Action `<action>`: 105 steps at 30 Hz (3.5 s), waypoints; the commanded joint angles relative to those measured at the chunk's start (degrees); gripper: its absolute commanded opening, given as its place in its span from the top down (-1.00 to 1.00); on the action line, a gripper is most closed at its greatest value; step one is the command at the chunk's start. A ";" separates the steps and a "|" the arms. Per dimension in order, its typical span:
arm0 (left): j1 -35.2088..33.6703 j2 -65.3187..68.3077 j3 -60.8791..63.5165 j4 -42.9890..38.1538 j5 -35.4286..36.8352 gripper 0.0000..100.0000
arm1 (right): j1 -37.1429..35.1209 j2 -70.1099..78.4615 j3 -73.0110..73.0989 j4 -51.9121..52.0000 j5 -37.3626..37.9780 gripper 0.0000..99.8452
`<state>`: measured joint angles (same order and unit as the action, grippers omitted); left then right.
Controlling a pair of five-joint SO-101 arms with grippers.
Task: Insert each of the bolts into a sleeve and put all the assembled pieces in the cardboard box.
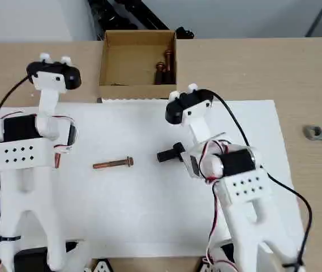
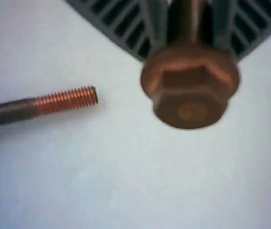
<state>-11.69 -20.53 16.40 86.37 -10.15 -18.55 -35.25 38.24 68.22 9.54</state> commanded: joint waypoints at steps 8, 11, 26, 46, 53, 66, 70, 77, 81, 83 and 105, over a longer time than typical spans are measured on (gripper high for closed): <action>-0.26 -2.73 1.98 -1.41 0.79 0.99 | -0.57 12.09 -0.44 -9.01 -3.16 0.85; -0.26 -2.73 1.98 -1.41 0.79 0.99 | -0.66 13.76 -0.44 -11.47 -6.15 0.75; -0.18 -2.73 1.98 -1.41 0.70 0.99 | -8.22 20.18 -0.44 -16.75 -9.49 0.72; -0.18 -2.73 1.98 -1.41 0.35 0.99 | -3.74 22.11 -0.09 -20.26 -7.47 0.67; -0.18 -2.73 1.98 -1.41 0.35 0.99 | -3.56 28.97 -0.18 -22.20 -7.47 0.67; -0.18 -2.73 1.98 -1.41 0.26 0.99 | -3.74 30.46 0.97 -22.11 -4.66 0.68; -0.18 -2.73 1.98 -1.32 0.26 0.99 | -3.74 30.02 1.85 -19.74 -4.57 0.68; -0.18 -2.73 1.98 -1.41 0.26 0.99 | -3.56 30.11 1.85 -18.86 -4.57 0.68; -0.44 -2.73 1.98 -1.41 -0.79 0.99 | -3.47 30.29 1.85 -19.30 -4.57 0.68; -0.44 -2.73 1.98 -1.41 -0.88 0.99 | -3.47 30.29 1.76 -19.47 -4.57 0.68; -0.26 -2.73 1.98 -1.41 -0.88 0.99 | -3.91 30.55 -0.35 -27.21 -4.92 0.68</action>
<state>-11.69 -20.70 18.86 86.20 -10.59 -22.51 -5.10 40.26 44.13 4.44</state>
